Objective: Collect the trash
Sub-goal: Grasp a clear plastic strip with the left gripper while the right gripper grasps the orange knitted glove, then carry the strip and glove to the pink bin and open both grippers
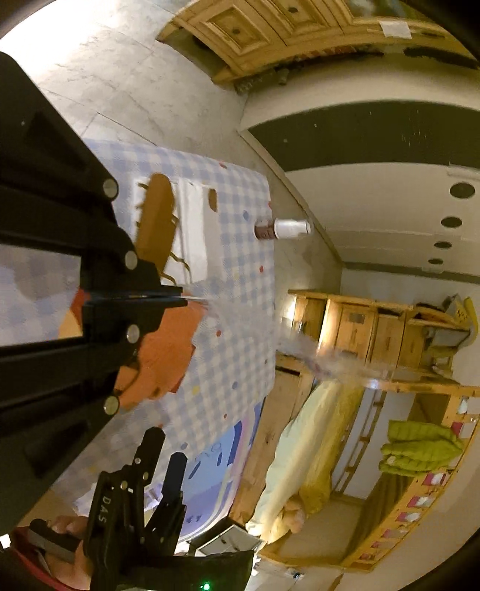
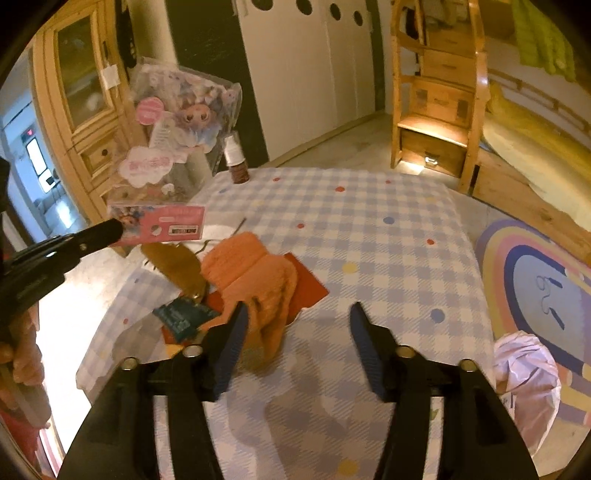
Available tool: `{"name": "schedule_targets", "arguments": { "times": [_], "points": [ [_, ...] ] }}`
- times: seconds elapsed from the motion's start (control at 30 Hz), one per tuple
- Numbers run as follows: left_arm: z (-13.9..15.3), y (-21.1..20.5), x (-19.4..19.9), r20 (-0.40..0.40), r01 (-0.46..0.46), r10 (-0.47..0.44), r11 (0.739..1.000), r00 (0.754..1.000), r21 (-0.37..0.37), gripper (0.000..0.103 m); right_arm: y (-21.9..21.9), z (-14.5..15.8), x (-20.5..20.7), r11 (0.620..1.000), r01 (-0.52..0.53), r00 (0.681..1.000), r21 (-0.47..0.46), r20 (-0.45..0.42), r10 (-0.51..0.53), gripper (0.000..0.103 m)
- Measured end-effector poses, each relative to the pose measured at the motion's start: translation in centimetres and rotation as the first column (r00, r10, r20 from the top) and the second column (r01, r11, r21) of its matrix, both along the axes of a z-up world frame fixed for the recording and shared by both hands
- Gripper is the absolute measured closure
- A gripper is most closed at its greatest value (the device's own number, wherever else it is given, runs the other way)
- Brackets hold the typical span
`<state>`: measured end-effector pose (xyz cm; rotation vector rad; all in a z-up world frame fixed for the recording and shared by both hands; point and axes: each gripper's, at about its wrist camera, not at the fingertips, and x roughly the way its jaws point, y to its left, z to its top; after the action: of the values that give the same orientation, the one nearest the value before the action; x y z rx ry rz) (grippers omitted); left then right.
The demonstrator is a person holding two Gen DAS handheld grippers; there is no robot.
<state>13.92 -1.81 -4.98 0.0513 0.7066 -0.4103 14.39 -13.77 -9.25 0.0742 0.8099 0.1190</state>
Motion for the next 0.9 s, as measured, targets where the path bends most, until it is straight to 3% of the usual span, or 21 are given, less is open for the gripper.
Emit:
{"name": "schedule_targets", "arguments": {
  "times": [0.3,0.47,0.5,0.53,0.63,0.73,0.9],
  "points": [
    [-1.2,1.4,-0.5,-0.033,-0.057,0.057,0.998,0.998,-0.004,0.103,2.7,-2.3,3.3,0.998,-0.058,0.996,-0.011,-0.063,0.057,0.044],
    [-1.2,1.7,-0.4,-0.036,-0.069,0.069,0.998,0.997,-0.001,0.103,2.8,-2.9,4.2,0.997,-0.07,0.993,0.028,-0.089,0.073,0.072],
    [-1.1,1.8,-0.4,-0.033,-0.073,0.073,0.997,0.997,-0.002,0.103,2.9,-2.5,4.1,0.997,-0.073,0.994,0.014,-0.077,0.074,0.087],
    [-0.9,1.9,-0.5,-0.031,-0.075,0.075,0.997,0.997,-0.003,0.103,2.9,-2.0,3.9,0.997,-0.079,0.995,0.017,-0.066,0.08,0.093],
    [-0.2,1.9,-0.6,-0.017,-0.074,0.074,0.997,0.997,-0.009,0.103,2.3,0.3,2.8,0.997,-0.067,0.998,0.024,0.008,0.066,0.095],
    [0.8,1.6,-1.1,0.003,-0.063,0.063,0.998,0.998,-0.012,0.103,0.4,4.7,0.5,0.998,-0.029,0.993,0.055,0.119,0.023,0.095],
    [1.8,0.1,-2.4,0.009,-0.016,0.017,0.999,1.0,-0.034,0.103,-2.2,7.8,-3.2,0.998,0.027,0.983,0.056,0.182,-0.037,0.095]
  ]
}}
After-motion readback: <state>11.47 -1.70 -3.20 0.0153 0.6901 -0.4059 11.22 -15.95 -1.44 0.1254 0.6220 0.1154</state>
